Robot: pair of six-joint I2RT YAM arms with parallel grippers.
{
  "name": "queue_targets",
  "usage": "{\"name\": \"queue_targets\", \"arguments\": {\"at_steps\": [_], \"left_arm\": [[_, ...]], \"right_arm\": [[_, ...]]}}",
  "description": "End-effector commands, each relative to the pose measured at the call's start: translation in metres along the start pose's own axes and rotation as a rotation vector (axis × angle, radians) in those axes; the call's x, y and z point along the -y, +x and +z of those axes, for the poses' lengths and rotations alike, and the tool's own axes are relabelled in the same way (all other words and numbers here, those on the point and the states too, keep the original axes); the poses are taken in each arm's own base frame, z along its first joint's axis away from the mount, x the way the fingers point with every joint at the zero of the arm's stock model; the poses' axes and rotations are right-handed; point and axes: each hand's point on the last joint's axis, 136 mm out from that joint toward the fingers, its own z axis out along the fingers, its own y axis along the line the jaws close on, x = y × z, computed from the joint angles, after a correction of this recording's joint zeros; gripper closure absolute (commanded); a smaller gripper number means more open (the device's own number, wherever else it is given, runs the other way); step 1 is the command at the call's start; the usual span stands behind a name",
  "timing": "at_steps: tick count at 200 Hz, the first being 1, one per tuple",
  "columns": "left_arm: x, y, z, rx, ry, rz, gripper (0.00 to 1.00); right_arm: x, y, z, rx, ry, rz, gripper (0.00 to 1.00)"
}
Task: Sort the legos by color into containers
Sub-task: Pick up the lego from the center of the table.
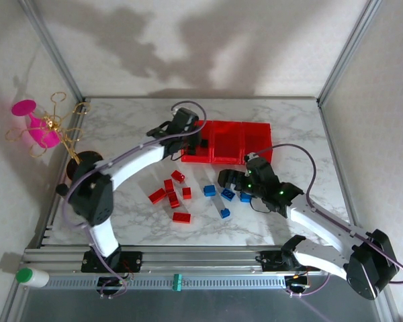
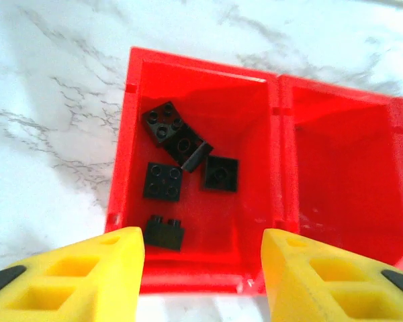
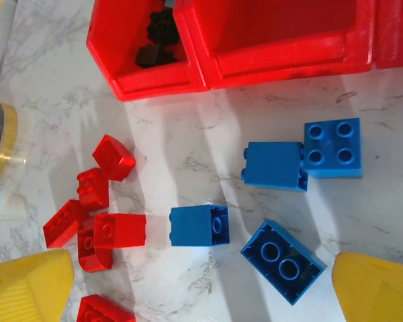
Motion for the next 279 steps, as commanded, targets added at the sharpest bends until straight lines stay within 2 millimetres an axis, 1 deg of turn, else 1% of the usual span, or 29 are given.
{"name": "queue_targets", "arguments": {"at_steps": [1,15,29,40,61,68,86,113,133,155,185,206,219,227,255,279], "left_arm": [[-0.004,0.003,-0.034,0.025,0.068,-0.058,0.48],[-0.016,0.014,-0.049,0.024,0.072,-0.075,0.46],[-0.027,0.022,-0.066,0.027,0.077,-0.092,0.42],[-0.037,0.031,-0.077,0.022,0.067,-0.103,0.38],[-0.050,0.042,-0.098,0.028,0.080,-0.115,0.31],[-0.058,0.046,-0.103,0.032,0.064,-0.124,0.29],[-0.072,0.051,-0.120,0.051,0.052,-0.132,0.20],[-0.089,0.059,-0.139,0.067,0.032,-0.149,0.01],[-0.104,0.065,-0.148,0.079,-0.001,-0.170,0.01],[-0.111,0.069,-0.159,0.095,0.006,-0.198,0.00],[-0.119,0.075,-0.164,0.103,0.004,-0.228,0.00],[-0.122,0.081,-0.160,0.097,0.000,-0.229,0.00],[-0.123,0.083,-0.157,0.095,-0.007,-0.235,0.00],[-0.125,0.083,-0.156,0.096,-0.017,-0.236,0.01],[-0.124,0.084,-0.153,0.092,-0.017,-0.244,0.00],[-0.125,0.084,-0.151,0.098,-0.025,-0.245,0.00]], "right_arm": [[-0.016,0.002,0.000,-0.015,0.004,-0.071,0.01],[-0.022,0.007,0.004,-0.022,0.028,-0.103,0.01],[-0.029,0.013,0.009,-0.037,0.049,-0.125,0.01],[-0.038,0.020,0.014,-0.050,0.054,-0.149,0.01],[-0.057,0.028,0.023,-0.051,0.076,-0.208,0.02],[-0.062,0.031,0.028,-0.057,0.083,-0.225,0.02],[-0.073,0.039,0.041,-0.082,0.106,-0.259,0.05],[-0.086,0.048,0.057,-0.099,0.138,-0.316,0.07],[-0.091,0.053,0.072,-0.104,0.146,-0.320,0.09],[-0.099,0.058,0.085,-0.102,0.145,-0.342,0.14],[-0.098,0.067,0.103,-0.114,0.187,-0.354,0.18],[-0.099,0.072,0.117,-0.120,0.206,-0.364,0.21],[-0.103,0.077,0.124,-0.126,0.198,-0.378,0.22],[-0.105,0.080,0.127,-0.130,0.197,-0.384,0.24],[-0.100,0.089,0.138,-0.153,0.226,-0.384,0.30],[-0.097,0.090,0.143,-0.156,0.248,-0.397,0.36]]}}
